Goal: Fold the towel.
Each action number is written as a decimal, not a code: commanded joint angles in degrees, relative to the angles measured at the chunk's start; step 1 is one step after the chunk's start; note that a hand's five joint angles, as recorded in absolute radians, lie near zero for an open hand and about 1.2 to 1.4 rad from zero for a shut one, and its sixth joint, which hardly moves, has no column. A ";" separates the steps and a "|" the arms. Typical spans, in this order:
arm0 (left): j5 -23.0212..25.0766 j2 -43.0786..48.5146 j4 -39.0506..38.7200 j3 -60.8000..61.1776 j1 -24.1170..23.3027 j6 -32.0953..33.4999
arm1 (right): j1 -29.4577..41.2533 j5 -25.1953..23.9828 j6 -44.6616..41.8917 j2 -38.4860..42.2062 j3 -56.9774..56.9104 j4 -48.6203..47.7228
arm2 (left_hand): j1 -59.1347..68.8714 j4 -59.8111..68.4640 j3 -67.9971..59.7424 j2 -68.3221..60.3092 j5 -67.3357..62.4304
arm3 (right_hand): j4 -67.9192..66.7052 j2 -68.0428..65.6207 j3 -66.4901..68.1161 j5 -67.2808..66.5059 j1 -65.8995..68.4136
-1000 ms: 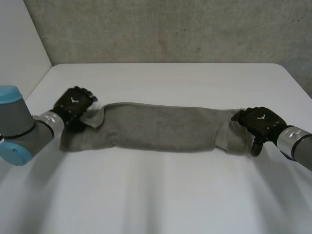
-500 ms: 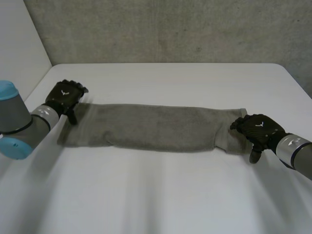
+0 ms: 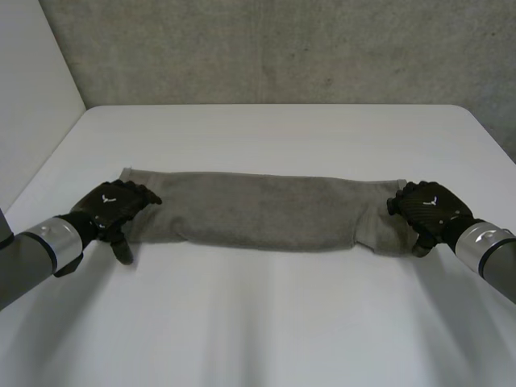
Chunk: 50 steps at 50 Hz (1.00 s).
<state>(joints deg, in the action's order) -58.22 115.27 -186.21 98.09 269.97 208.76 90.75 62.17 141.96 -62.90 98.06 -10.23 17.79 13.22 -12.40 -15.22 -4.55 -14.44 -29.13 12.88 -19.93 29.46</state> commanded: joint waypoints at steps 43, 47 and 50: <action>-0.84 -1.01 -0.64 -0.89 -4.72 -14.00 | 0.13 0.58 2.36 4.71 -2.43 -0.05 | -4.55 -3.22 2.40 1.97 1.31 | 4.44 -48.70 -2.88 -47.89 48.37; -0.84 -1.72 -0.64 -0.53 -4.72 -14.00 | -0.22 -0.12 2.18 3.93 -2.35 0.30 | -4.72 -3.22 2.40 2.14 1.48 | 4.44 -50.87 -2.88 -50.07 50.54; -0.84 -2.15 -0.64 -0.36 -4.72 -14.08 | -2.23 -0.12 1.83 1.74 -2.34 0.39 | -4.72 -3.22 2.40 2.14 1.48 | 4.44 -50.87 -2.88 -50.07 50.54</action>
<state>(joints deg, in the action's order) -59.06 114.00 -186.86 97.35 265.23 194.74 90.70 62.48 144.31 -58.43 95.58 -10.18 17.79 13.22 -12.40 -15.22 -4.34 -14.44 -71.54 12.87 -65.01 73.59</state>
